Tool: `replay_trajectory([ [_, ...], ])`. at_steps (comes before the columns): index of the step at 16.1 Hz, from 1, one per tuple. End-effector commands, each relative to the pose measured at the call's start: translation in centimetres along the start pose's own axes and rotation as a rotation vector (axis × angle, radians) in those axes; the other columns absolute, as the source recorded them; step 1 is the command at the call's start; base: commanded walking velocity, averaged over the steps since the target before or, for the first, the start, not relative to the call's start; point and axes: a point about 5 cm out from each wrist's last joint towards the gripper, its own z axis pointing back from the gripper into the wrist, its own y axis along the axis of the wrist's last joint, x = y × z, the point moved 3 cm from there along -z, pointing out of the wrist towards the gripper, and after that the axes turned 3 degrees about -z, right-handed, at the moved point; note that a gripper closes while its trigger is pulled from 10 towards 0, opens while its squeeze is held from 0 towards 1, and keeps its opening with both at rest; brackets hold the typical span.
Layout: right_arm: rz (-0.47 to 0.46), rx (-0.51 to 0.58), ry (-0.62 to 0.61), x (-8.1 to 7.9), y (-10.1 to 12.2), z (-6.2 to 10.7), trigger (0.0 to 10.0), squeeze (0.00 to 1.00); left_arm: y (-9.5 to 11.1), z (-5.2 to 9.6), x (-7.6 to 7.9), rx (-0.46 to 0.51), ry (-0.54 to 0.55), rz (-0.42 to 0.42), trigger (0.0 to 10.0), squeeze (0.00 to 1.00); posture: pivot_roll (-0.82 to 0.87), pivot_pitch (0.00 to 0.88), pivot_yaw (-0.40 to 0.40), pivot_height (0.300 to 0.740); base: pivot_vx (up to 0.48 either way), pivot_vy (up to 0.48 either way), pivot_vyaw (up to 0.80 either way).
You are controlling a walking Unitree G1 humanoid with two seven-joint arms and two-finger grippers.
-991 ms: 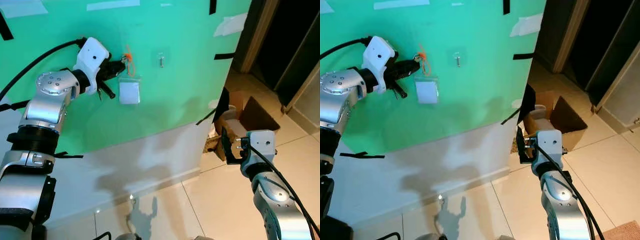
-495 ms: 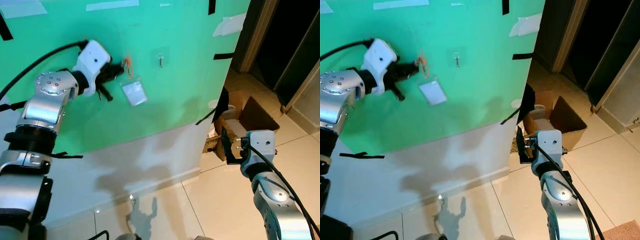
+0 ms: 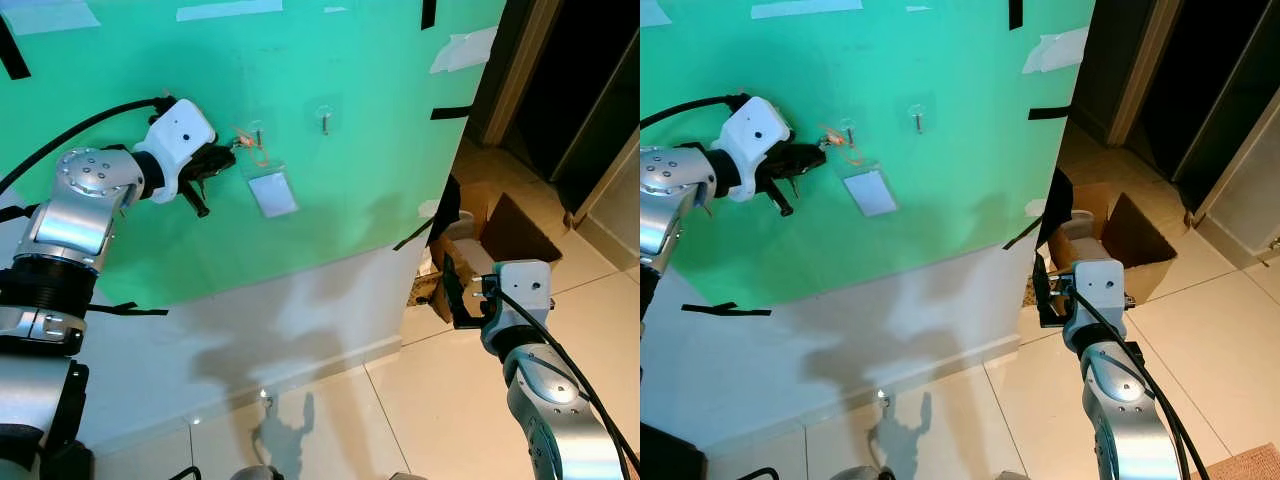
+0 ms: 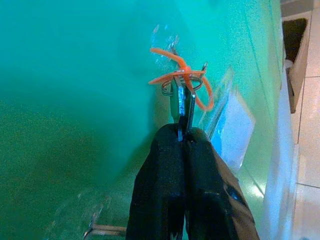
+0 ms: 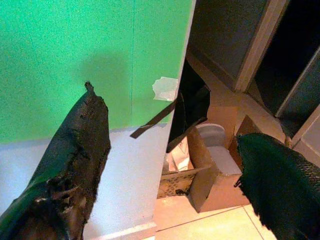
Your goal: Hang keys on a hook
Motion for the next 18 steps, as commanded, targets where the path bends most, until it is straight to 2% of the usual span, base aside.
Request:
replay_trajectory([
  [1,0.01,-0.009,-0.002,0.0,-0.2,0.1,10.0,0.0,0.4,-0.1,0.4,0.007,-0.02,-0.01,10.0,0.0,-0.05,0.0,0.06,0.74,0.0,0.0,0.0],
  [6,0.009,-0.012,-0.001,-0.1,-0.2,0.2,10.0,0.0,0.2,0.3,1.8,-0.003,-0.121,-0.002,10.0,0.0,-0.05,0.0,0.061,0.74,0.0,0.0,0.0],
  [14,0.009,-0.007,-0.001,0.0,-0.2,0.2,10.0,0.0,-0.4,0.1,1.2,-0.06,-0.07,-0.011,10.0,0.0,-0.06,0.0,0.065,0.74,0.0,0.0,0.0],
  [15,-0.001,0.004,0.012,-0.1,0.0,0.1,10.0,0.0,-0.4,0.1,1.4,-0.057,-0.079,0.012,10.0,1.0,-0.06,0.0,0.065,0.74,0.0,0.0,0.0],
  [17,-0.024,0.027,0.072,-0.8,0.6,0.2,10.0,0.0,-0.4,0.1,1.6,-0.057,-0.097,0.026,10.0,1.0,-0.06,0.0,0.064,0.74,0.0,0.0,0.0],
  [18,-0.058,0.068,0.209,-2.2,1.5,0.8,10.0,0.0,-0.4,0.2,1.7,-0.057,-0.098,0.027,10.0,1.0,-0.06,0.0,0.064,0.74,0.0,0.0,0.0],
])
